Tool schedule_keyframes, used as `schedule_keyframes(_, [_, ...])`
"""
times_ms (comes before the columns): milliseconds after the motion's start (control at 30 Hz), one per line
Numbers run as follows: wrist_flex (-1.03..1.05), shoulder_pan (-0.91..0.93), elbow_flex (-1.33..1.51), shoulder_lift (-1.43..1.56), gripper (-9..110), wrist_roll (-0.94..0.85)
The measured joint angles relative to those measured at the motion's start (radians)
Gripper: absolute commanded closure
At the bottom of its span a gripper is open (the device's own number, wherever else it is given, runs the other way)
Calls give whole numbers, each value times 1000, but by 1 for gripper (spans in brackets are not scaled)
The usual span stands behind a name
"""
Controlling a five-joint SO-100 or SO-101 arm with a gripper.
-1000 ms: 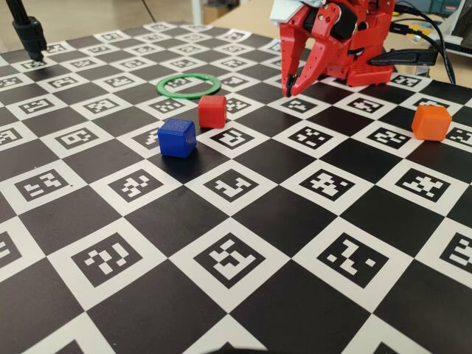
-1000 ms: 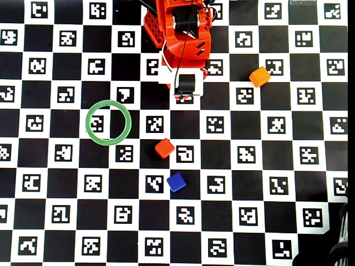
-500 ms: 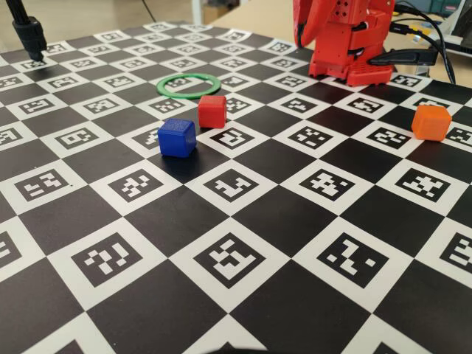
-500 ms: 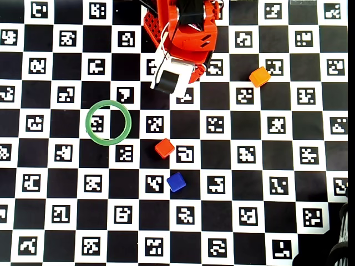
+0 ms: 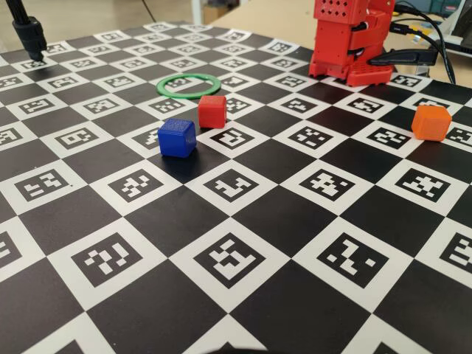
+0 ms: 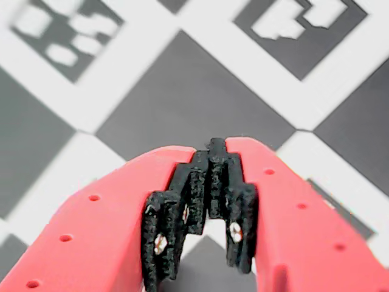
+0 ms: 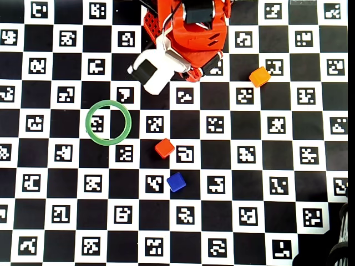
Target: Grab the red cube then put it in the green circle then put the blue cube on top and finally the orange cube on top
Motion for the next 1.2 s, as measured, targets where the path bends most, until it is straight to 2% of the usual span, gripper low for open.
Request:
schedule_keyframes(300, [3,52,-212,-268,105,190])
schedule_keyframes(633, [-28,123,-310,-495,105,310])
schedule_keyframes(1200, [-282,156,-213,-607,63,480])
